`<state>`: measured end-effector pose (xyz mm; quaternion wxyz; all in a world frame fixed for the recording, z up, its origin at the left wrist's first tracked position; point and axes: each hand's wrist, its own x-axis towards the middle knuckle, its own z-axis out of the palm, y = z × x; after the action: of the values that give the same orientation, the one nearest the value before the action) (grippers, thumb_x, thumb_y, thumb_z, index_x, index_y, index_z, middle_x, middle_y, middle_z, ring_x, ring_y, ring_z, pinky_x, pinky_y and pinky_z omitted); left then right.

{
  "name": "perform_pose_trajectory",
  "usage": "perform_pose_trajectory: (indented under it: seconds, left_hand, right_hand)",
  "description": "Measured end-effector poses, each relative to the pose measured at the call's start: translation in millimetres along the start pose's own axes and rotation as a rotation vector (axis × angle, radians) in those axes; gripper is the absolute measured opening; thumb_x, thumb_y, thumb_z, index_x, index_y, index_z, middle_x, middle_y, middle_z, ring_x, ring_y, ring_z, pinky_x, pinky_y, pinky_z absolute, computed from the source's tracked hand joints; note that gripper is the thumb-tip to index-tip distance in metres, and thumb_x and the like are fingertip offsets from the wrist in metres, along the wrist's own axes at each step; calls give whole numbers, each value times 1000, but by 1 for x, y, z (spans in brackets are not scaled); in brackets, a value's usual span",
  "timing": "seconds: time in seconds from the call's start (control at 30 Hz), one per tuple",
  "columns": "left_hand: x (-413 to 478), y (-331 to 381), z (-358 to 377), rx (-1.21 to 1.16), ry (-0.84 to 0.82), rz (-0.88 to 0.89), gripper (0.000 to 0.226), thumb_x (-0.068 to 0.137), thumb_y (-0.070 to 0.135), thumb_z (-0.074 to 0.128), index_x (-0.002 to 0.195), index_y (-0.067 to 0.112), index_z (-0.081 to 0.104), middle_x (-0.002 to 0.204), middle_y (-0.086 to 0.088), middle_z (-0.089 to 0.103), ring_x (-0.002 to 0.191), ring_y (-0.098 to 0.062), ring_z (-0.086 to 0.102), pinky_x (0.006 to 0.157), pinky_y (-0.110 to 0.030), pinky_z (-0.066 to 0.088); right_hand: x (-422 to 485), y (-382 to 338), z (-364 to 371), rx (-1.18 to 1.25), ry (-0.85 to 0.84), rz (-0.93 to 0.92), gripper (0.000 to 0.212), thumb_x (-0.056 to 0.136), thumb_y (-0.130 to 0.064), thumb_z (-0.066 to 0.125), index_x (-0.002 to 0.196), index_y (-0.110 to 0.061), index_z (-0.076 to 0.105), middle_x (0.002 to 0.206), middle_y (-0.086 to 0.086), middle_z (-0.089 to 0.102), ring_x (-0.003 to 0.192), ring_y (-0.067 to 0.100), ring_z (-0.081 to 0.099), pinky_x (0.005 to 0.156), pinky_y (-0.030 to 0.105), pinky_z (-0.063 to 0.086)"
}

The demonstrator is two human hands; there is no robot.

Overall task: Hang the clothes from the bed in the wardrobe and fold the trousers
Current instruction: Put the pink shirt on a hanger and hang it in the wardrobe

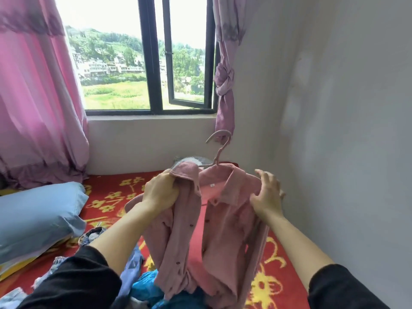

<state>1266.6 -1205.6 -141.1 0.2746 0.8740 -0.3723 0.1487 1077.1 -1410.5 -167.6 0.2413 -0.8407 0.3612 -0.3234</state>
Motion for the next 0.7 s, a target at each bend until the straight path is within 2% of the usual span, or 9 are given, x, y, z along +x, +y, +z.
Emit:
perform_pose_trajectory:
  seconds: [0.1,0.17,0.27,0.33,0.4,0.43,0.5,0.57,0.7]
  left_hand:
    - [21,7,-23,-69,119,66,38,75,17,41,106,18,64,107,-6,68,92,-39,61,68,-31,32]
    - [37,11,-41,-88,172,94,30,78,12,45,100,16,65,104,-7,68,92,-39,61,68,-31,32]
    - [63,21,-76,-198,240,208,28,72,17,39,84,15,65,91,-3,69,84,-33,61,65,-28,33]
    - [82,26,-102,-260,294,274,27,75,21,42,87,18,66,84,2,66,76,-22,58,63,-25,31]
    - [98,19,-123,-249,327,208,19,84,35,50,93,28,65,79,10,61,74,-12,53,64,-25,32]
    - [103,9,-128,-219,301,149,14,87,42,54,87,31,62,75,12,58,74,-13,52,65,-27,33]
    - [100,-15,-132,-164,191,53,34,91,53,52,69,27,50,68,11,54,73,-21,53,63,-32,33]
    - [86,-34,-128,-172,132,50,44,89,62,42,65,26,44,67,8,52,70,-23,52,61,-34,33]
    - [57,-49,-131,-140,225,107,46,87,63,34,68,22,32,67,1,49,63,-19,47,58,-35,31]
  right_hand:
    - [31,-17,-8,-200,27,-122,44,89,-31,55,131,-19,50,136,1,51,135,20,35,111,42,14]
    - [49,-38,-20,-167,98,-180,29,89,-31,45,106,-12,60,111,9,64,113,29,55,102,41,27]
    - [71,-76,-47,82,216,-171,25,77,-31,36,70,-9,47,78,16,61,79,40,57,75,44,42]
    - [86,-98,-63,123,327,-168,24,75,-33,36,67,-12,41,75,20,61,75,42,56,72,45,42]
    - [100,-113,-76,122,401,-160,24,74,-35,35,69,-13,45,79,26,63,78,45,57,70,42,38]
    - [104,-117,-81,117,423,-152,26,73,-35,34,70,-12,47,80,27,63,80,46,58,69,41,37]
    - [106,-119,-85,117,442,-137,31,73,-35,35,72,-9,52,80,29,63,80,47,58,69,42,39]
    - [102,-116,-82,132,426,-138,29,73,-34,36,69,-9,51,77,28,62,77,46,58,66,41,37]
    - [93,-120,-77,177,370,-123,27,73,-35,36,59,-13,38,67,21,57,71,42,54,69,41,39]
